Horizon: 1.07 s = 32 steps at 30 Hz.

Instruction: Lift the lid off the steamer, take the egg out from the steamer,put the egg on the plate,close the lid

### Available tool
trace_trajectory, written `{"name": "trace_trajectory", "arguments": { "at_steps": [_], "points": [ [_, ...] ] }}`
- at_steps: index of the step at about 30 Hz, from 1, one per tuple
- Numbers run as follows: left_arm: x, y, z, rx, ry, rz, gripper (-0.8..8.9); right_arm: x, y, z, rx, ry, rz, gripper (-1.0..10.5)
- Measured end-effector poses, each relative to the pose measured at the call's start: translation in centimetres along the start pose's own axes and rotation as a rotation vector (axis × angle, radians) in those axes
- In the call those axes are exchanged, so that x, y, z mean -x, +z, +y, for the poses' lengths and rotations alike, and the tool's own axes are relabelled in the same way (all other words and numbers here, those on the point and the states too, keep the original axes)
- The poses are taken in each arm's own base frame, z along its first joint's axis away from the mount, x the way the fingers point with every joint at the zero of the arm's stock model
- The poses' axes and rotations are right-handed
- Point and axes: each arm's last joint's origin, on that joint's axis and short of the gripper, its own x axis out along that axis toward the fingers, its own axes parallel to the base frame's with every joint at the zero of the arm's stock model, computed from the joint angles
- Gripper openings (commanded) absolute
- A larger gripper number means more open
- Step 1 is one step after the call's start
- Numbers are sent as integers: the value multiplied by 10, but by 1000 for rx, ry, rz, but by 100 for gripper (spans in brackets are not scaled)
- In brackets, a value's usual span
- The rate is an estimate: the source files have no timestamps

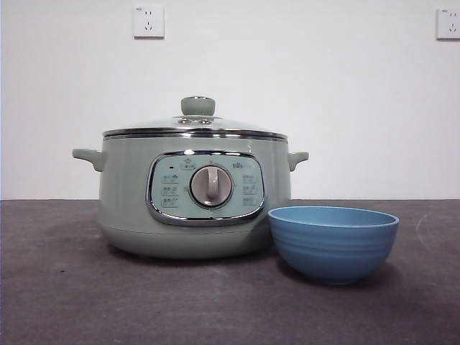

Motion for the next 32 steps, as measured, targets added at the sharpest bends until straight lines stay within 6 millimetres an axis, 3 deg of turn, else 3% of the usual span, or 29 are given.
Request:
{"name": "trace_trajectory", "arguments": {
  "at_steps": [4, 9, 32],
  "points": [
    [0, 0, 0, 0, 0, 0, -3, -3, -30, -1, -72, -77, 42, 1],
    [0, 0, 0, 0, 0, 0, -4, -5, -46, 0, -137, -89, 90, 1],
    [0, 0, 0, 0, 1, 0, -4, -5, -47, -1, -156, -120, 95, 1]
  ]
}}
